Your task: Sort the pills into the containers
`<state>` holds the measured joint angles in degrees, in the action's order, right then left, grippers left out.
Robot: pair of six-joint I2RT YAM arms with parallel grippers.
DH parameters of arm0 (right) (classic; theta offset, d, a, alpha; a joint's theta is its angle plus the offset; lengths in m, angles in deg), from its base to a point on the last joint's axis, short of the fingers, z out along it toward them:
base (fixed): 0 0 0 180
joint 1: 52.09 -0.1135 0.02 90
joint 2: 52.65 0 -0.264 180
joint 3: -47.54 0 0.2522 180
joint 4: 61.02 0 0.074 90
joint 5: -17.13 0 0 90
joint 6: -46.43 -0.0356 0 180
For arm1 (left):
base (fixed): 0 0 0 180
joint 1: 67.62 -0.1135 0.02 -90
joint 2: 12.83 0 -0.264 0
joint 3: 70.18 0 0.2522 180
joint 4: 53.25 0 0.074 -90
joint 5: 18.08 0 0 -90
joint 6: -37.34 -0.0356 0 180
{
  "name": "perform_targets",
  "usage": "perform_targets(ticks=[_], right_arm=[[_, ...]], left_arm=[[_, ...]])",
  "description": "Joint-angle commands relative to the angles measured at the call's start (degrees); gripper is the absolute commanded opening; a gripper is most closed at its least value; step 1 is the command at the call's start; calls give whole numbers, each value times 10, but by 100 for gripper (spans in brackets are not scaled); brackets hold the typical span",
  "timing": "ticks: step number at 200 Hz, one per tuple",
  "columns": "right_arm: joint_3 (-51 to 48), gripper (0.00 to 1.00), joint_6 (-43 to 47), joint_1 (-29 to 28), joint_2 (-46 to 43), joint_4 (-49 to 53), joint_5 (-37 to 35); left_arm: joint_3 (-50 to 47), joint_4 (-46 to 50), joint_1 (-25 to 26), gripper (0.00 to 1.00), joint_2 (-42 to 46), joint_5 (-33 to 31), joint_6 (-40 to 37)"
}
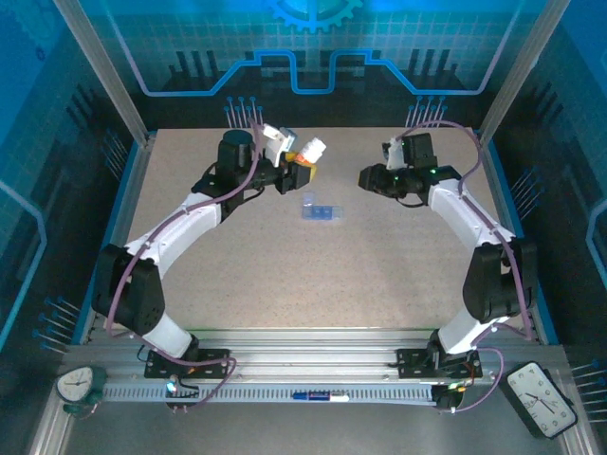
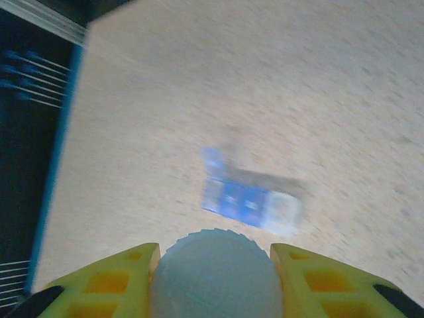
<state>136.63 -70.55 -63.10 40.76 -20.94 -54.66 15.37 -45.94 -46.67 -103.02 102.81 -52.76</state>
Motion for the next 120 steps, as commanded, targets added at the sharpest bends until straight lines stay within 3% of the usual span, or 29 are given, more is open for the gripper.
perform_targets(ticks=[1,51,120], right_arm=[[-5,39,30,-20,24,68,-111],[-9,36,16,-42,69,93,-243],[-44,36,-10,-81,119,86,-318]], left_arm=[[-11,-6,1,0,25,-5,-10],[-33,-19,0,0,36,-23,5],[-50,3,4,0,61,-83,24]])
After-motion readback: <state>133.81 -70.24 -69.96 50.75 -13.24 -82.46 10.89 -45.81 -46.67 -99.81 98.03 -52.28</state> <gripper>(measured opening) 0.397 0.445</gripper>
